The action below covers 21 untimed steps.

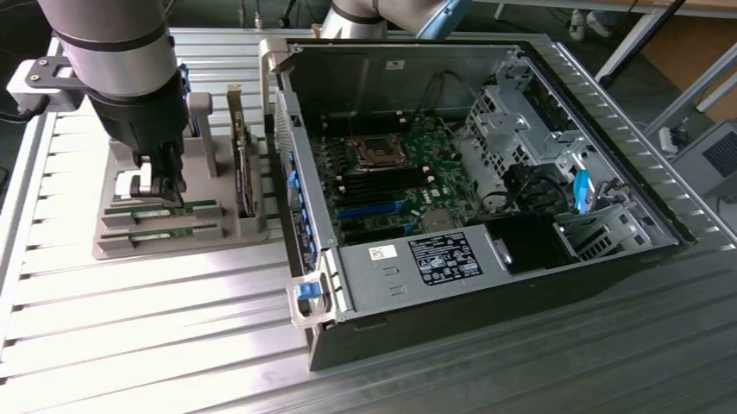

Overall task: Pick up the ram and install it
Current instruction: 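Pick up the ram and move it above insertion slot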

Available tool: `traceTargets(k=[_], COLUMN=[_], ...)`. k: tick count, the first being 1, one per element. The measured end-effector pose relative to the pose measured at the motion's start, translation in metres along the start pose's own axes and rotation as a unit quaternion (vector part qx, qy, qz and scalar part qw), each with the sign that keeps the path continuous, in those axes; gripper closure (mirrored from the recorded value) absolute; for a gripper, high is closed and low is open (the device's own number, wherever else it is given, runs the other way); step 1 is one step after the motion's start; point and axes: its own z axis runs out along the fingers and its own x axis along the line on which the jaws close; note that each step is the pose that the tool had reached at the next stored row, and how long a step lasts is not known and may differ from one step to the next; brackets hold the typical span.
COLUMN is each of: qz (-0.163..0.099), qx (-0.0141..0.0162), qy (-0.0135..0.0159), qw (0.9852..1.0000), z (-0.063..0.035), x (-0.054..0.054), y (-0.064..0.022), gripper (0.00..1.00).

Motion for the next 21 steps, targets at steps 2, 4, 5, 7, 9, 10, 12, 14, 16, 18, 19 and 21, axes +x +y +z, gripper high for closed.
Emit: traceTargets(k=[2,4,5,7,9,10,12,14,16,18,19,21], qz=[0.0,0.0,0.0,0.0,0.0,0.0,0.0,0.0,0.0,0.0,0.0,0.0], qx=[0.0,0.0001,0.0,0.0,0.0,0.0,0.0,0.0,0.0,0.0,0.0,0.0], qy=[-0.0001,0.0,0.0,0.0,0.0,0.0,0.0,0.0,0.0,-0.0001,0.0,0.0], qw=[1.0,1.0,1.0,1.0,1.0,1.0,1.0,1.0,1.0,1.0,1.0,1.0], z=[0.0008,0.0015,0.0019,0.0023,0.0028,0.003,0.0037,0.0043,0.0048,0.0055,0.0056,0.0064], x=[0.0002,0.0005,0.0006,0.0008,0.0013,0.0015,0.0022,0.0026,0.0028,0.0031,0.0032,0.0035], y=[0.0005,0.0014,0.0018,0.0023,0.0031,0.0034,0.0045,0.0055,0.0062,0.0072,0.0075,0.0082], gripper=[0.71,0.71,0.71,0.71,0.71,0.71,0.71,0.71,0.71,0.71,0.71,0.71])
